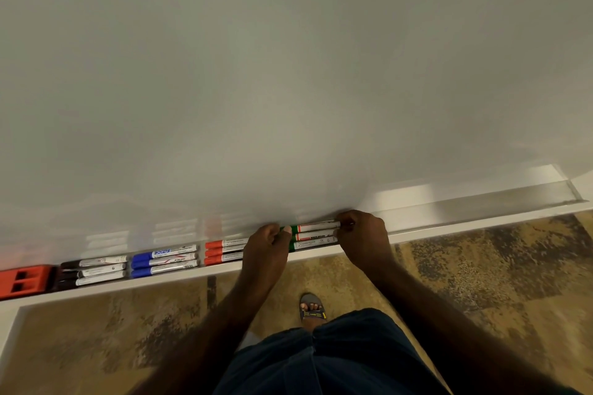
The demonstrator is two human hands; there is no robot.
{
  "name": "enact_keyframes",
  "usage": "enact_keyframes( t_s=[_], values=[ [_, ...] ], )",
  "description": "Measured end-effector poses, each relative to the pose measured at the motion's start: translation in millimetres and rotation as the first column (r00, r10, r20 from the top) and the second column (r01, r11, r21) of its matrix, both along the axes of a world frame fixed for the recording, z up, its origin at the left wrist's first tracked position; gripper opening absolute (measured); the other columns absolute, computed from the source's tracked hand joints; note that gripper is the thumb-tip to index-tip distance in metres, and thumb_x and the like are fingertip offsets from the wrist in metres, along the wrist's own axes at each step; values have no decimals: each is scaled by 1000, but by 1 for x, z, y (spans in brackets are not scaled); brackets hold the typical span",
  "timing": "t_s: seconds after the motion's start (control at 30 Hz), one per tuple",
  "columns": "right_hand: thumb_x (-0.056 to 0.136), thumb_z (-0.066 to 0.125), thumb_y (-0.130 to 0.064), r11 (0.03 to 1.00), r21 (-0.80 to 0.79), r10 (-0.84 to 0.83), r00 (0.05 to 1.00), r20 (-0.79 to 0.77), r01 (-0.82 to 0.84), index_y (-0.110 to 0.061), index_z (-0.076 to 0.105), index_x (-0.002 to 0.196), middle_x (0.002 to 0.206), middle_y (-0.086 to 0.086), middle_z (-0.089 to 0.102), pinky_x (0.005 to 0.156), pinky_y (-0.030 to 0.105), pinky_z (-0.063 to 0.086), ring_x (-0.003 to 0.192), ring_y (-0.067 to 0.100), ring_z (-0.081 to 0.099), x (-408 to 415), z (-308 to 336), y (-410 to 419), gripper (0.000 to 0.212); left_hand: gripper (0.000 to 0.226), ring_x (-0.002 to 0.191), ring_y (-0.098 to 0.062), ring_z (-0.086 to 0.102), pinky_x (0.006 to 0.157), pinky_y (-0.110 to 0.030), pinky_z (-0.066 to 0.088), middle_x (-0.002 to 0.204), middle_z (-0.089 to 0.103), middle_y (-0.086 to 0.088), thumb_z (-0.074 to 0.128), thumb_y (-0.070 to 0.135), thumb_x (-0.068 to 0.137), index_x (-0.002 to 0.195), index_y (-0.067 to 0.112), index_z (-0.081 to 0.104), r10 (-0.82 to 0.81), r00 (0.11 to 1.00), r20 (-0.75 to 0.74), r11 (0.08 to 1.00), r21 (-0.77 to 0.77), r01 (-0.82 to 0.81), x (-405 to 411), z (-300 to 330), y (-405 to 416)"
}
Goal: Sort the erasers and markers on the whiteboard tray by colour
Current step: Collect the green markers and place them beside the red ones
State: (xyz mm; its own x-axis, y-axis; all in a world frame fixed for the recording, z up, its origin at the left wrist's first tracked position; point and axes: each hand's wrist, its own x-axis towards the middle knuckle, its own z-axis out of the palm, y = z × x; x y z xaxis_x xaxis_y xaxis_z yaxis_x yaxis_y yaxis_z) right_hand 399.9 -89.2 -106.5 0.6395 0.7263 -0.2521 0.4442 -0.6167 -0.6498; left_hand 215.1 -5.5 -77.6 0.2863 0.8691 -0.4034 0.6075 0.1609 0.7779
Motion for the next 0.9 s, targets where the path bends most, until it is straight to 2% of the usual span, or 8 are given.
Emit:
enact_keyframes(
  t_s=[0.13,0.27,0.33,0.4,0.6,0.73,0.83,0.9],
  values=[
    [83,79,-15,1000,-5,25,1000,-15,-25,-18,77,104,91,-3,75,64,10,40,72,6,60,-2,-1,2,21,14,82,-7,65,66,-26,49,86,70,8,59,36,99,85,35,62,-1,1000,5,1000,-8,1,1,3,2],
    [81,81,-13,999,13,53,996,-68,-52,-16,77,106,87,-6,72,69,12,44,74,6,62,-6,-1,3,26,19,87,-25,69,78,-44,56,90,74,-8,59,35,98,91,21,69,9,1000,9,1000,-27,-8,1,1,2],
    [81,82,-12,999,23,35,996,-82,-33,-16,77,107,85,-9,68,69,10,45,72,2,61,-5,-1,3,28,23,88,-27,70,80,-47,56,91,74,-11,59,35,99,94,16,71,18,1000,22,999,-49,-17,0,0,2],
    [80,82,-12,999,26,37,996,-81,-35,-16,77,107,84,-12,66,71,12,51,70,-3,59,-6,0,3,28,21,86,-24,71,76,-41,57,89,74,-7,58,35,99,93,19,71,18,1000,25,998,-64,-17,0,-1,2],
    [79,83,-11,998,37,57,994,-91,-54,-16,76,106,82,-13,65,79,24,58,76,5,65,-6,0,4,29,19,82,-15,70,69,-29,56,86,73,0,58,35,100,95,21,70,-14,1000,3,999,-41,14,-3,-5,2],
    [79,84,-18,998,39,54,995,-88,-51,-17,76,107,90,-9,69,72,13,49,80,3,65,0,-3,0,29,22,74,-5,67,63,-23,50,78,69,3,56,38,100,87,24,68,-19,1000,2,1000,-13,19,-4,-4,2],
    [83,81,-24,995,83,62,998,0,-62,-20,74,106,95,-8,68,75,22,56,81,3,63,-5,-4,-4,25,18,71,11,62,55,-6,43,75,63,14,57,35,101,83,35,62,-13,1000,-1,999,42,13,-6,1,2],
    [86,78,-27,984,111,124,985,120,-138,-22,72,111,105,-6,68,80,27,57,86,7,63,-14,-2,-4,25,11,72,10,60,68,-6,45,82,61,21,57,35,101,93,36,64,-3,1000,2,998,64,2,-10,3,2]
  ],
)
